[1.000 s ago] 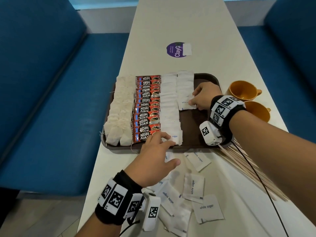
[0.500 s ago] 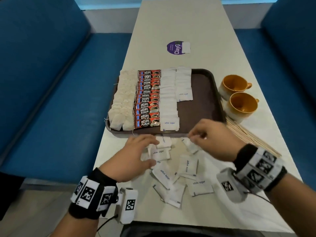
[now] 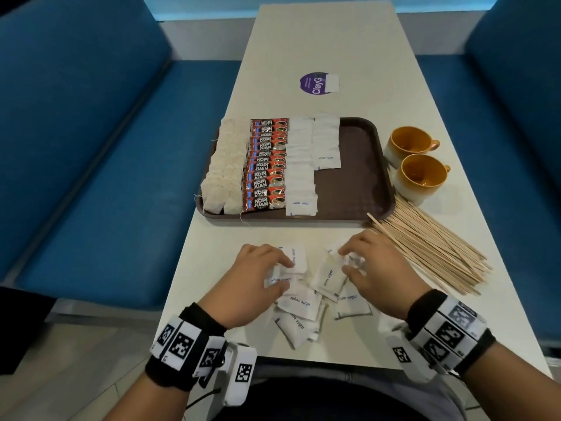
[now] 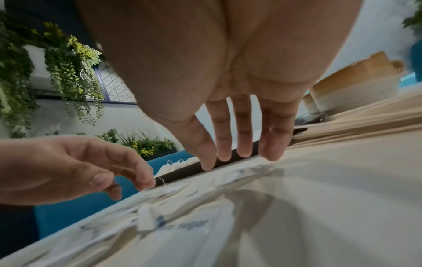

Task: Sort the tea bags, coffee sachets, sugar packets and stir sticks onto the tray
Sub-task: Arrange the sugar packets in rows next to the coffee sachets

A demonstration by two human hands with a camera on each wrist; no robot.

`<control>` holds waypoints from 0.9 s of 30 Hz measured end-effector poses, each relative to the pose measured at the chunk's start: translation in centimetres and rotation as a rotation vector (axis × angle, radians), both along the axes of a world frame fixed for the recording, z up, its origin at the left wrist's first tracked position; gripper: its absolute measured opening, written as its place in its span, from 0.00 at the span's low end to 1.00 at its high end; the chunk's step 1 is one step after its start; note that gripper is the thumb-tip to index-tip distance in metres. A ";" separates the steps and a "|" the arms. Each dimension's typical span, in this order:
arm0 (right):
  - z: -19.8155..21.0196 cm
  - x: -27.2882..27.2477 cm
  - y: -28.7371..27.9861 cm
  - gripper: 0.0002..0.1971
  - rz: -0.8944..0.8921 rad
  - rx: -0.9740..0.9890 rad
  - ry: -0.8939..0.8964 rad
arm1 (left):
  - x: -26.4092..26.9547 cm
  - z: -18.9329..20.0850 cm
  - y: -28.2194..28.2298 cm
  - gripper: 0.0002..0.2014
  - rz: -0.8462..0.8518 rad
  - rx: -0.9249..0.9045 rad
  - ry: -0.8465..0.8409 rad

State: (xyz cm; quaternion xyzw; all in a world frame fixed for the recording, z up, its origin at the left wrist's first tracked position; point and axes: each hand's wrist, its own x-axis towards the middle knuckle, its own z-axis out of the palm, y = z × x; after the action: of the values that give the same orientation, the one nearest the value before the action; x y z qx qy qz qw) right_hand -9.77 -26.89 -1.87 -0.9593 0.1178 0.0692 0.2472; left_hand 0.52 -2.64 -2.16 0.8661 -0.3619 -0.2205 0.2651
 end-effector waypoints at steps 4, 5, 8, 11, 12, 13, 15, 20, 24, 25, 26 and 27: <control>0.3 0.9 0.2 0.28 -0.120 -0.105 0.077 | 0.9 0.3 -1.6 0.18 0.087 -0.014 -0.065; 0.3 1.1 0.3 0.31 -0.117 -0.125 0.108 | 1.1 0.3 -2.1 0.22 0.080 0.017 -0.076; 0.1 1.6 0.5 0.34 -0.127 -0.107 0.139 | 1.6 -0.1 -3.5 0.32 0.034 0.128 -0.096; 0.1 1.9 0.3 0.33 -0.169 -0.046 0.150 | 1.7 -0.8 -4.2 0.34 0.039 0.160 -0.091; 0.0 2.1 0.2 0.30 -0.183 -0.027 0.162 | 1.8 -1.0 -4.4 0.34 0.062 0.155 -0.068; 0.1 2.2 0.1 0.25 -0.190 -0.016 0.179 | 1.9 -1.2 -4.4 0.33 0.088 0.150 -0.040; 0.2 2.4 -0.1 0.14 -0.183 0.007 0.187 | 2.1 -1.4 -4.5 0.30 0.125 0.138 0.004; 1.7 2.0 -0.4 0.06 -0.139 0.197 0.090 | 2.7 -0.6 -3.4 0.08 0.205 -0.029 0.006; 3.1 1.3 -0.7 0.03 0.106 0.216 0.199 | 3.4 0.9 -0.6 0.10 0.386 -0.317 0.385; 3.1 1.1 -0.6 0.04 0.151 0.195 0.239 | 3.4 1.3 0.1 0.12 0.392 -0.338 0.445; 2.8 1.1 -0.5 0.09 0.178 0.168 0.278 | 3.4 1.6 0.8 0.13 0.372 -0.315 0.469; 2.6 1.0 -0.4 0.15 0.192 0.143 0.315 | 3.3 1.7 1.2 0.15 0.341 -0.263 0.473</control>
State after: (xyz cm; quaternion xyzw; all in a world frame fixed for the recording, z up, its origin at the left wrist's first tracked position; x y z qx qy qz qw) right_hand -8.72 -27.27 0.69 -0.9234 0.0578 0.2501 0.2854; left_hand 3.83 -1.39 -0.45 0.7974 -0.1653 -0.3194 0.4845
